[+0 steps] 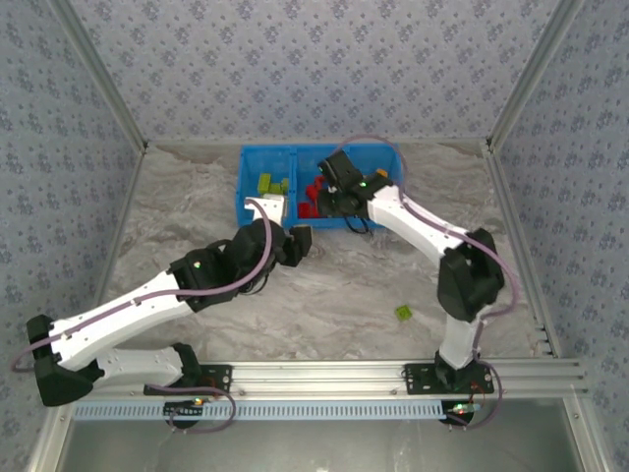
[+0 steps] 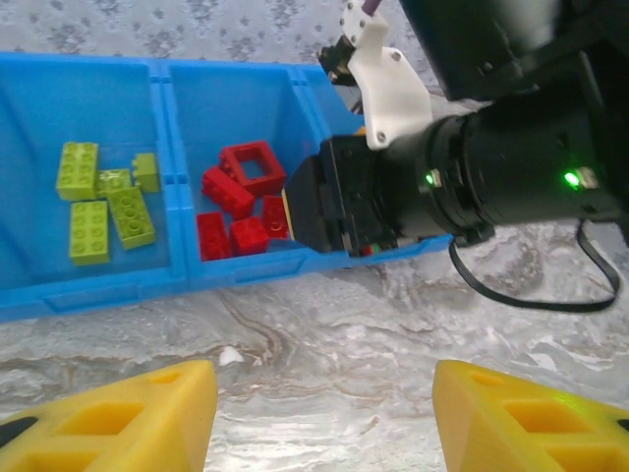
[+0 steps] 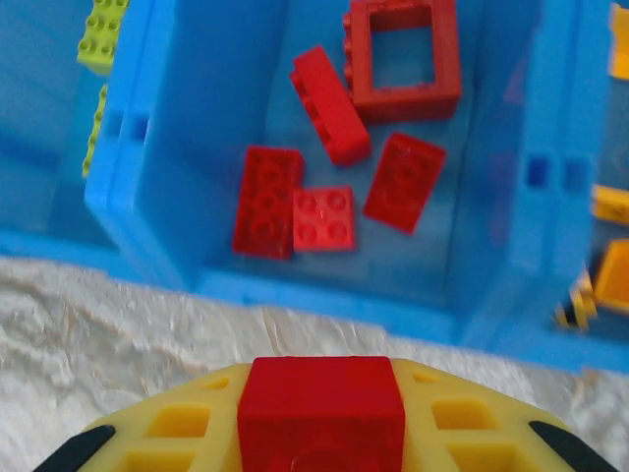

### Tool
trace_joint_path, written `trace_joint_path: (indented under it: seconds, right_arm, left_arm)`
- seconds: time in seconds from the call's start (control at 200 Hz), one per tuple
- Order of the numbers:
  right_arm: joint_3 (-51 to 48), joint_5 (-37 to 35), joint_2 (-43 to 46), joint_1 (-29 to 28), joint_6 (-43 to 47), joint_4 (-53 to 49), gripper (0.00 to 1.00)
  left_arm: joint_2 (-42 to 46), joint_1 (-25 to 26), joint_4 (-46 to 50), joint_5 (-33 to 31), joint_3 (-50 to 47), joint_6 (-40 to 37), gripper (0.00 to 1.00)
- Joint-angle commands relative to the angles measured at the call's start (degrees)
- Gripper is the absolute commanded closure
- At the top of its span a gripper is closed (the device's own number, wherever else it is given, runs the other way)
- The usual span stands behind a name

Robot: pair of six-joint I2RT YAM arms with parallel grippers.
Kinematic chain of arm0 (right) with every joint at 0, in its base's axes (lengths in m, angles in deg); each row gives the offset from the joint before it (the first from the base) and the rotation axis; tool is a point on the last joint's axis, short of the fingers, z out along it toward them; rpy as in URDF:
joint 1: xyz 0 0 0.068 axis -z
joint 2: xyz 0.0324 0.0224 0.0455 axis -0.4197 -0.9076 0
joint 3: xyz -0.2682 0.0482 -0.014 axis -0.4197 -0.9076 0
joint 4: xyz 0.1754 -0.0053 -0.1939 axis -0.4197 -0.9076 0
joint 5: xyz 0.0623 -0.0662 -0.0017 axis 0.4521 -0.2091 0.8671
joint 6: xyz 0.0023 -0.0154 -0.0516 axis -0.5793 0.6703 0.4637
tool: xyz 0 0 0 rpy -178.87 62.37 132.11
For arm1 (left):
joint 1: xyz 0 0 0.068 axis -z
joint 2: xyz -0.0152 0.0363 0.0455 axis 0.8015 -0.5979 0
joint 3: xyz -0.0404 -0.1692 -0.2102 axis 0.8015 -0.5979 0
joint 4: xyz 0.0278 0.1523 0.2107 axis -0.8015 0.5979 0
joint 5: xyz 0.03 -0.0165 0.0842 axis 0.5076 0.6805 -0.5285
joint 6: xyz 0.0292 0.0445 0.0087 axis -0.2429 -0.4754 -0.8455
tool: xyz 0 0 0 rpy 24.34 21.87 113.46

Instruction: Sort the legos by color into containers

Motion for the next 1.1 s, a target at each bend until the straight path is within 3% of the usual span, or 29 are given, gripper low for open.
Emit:
trace_joint_path:
  seconds: [0.0,0.18,0.475,0.725,0.899,1.094]
  right_arm:
    - [6.9,1.7,-7.4,1.5,0.4,-2.7,0.68]
    - [20.2,4.8,-18.2,3.9,1.3,-3.1,0.68]
    - [31.9,10.7,-29.0,7.2,2.1,-1.0,0.66]
    - [39.2,13.9,-34.6,8.0,2.2,-3.2,0.53]
    - [37.0,12.4,-31.1,7.7,2.8,-2.5,0.45]
    - [31.7,9.1,-21.9,7.2,3.2,-0.4,0.49]
  left_arm:
    - [1.3,-1.3,1.5,2.1,2.3,-0.8,0.40]
    - [1.3,-1.3,1.6,3.3,1.8,-0.7,0.40]
    - [2.6,-1.2,1.6,5.0,-0.8,0.3,0.41]
    - [1.7,-0.7,0.6,5.6,-2.2,1.1,0.42]
    - [1.3,-0.1,0.8,5.9,-2.7,1.0,0.42]
    - [0.5,0.4,0.9,6.7,-3.3,0.3,0.42]
